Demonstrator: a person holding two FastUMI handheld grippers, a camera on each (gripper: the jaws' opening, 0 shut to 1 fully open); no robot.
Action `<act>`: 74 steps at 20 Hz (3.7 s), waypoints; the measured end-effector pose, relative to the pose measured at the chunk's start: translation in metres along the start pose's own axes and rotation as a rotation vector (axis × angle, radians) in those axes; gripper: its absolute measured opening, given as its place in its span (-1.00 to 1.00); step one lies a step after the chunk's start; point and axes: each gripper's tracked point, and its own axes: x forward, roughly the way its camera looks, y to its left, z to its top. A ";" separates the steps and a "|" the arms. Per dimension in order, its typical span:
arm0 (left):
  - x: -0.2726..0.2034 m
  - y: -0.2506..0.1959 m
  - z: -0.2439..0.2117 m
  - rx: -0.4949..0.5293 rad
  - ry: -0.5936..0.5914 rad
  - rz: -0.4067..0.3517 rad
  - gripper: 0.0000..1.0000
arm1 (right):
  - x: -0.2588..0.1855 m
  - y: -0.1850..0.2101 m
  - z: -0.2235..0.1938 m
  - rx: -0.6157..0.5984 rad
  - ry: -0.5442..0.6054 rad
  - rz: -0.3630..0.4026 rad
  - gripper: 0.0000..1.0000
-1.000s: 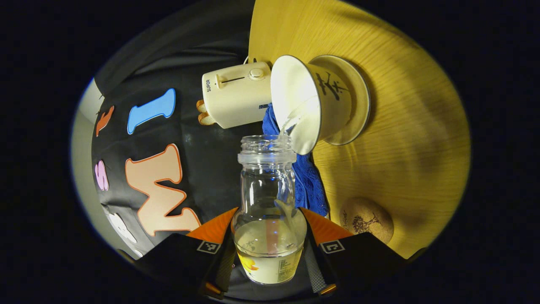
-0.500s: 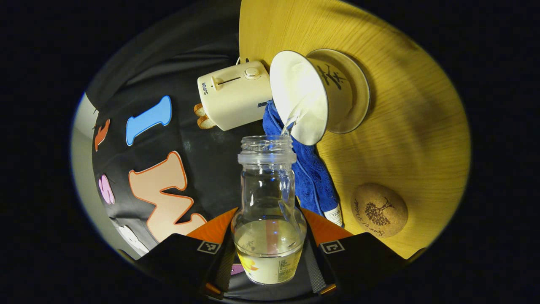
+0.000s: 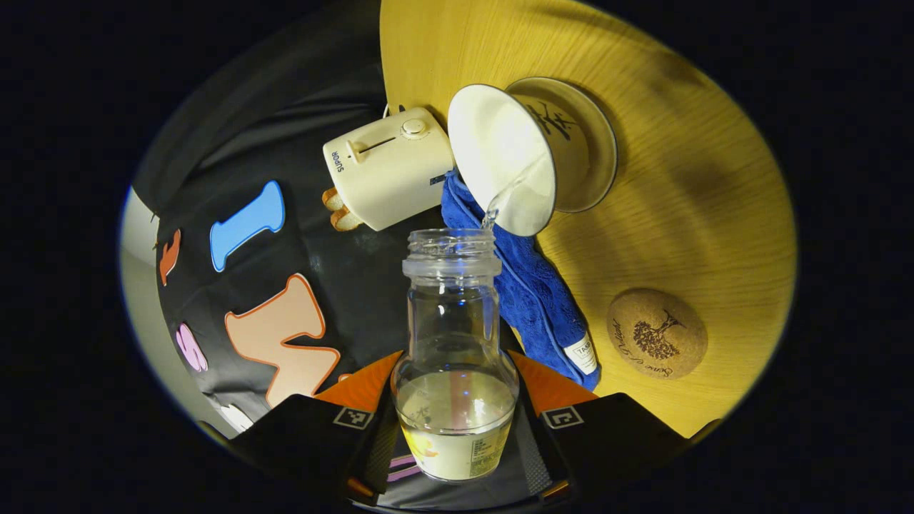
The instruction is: Open the teacup lid with one hand, grasp the water bottle and pour water into the teacup with the other hand; after pouring, place the water bottle on the coaster and then close the teacup lid.
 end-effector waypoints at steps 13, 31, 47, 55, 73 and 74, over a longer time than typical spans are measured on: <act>0.010 0.012 0.023 0.081 -0.036 -0.007 0.39 | 0.000 0.000 0.000 0.000 0.000 0.000 -0.54; 0.015 -0.009 0.024 -0.287 -0.082 -0.033 0.39 | -0.001 0.001 0.000 0.001 0.000 0.003 -0.53; 0.007 0.020 -0.006 -1.997 -0.357 0.141 0.36 | 0.006 -0.009 0.000 -0.002 0.000 -0.050 -0.53; 0.026 -0.008 0.000 -2.098 -0.325 0.096 0.37 | 0.012 -0.011 0.000 -0.002 0.002 -0.067 -0.53; 0.022 -0.007 0.004 -2.006 -0.332 0.157 0.39 | 0.015 -0.010 -0.001 -0.003 0.002 -0.068 -0.53; 0.023 -0.007 0.004 -2.006 -0.333 0.157 0.41 | 0.015 -0.010 -0.001 -0.002 0.004 -0.068 -0.53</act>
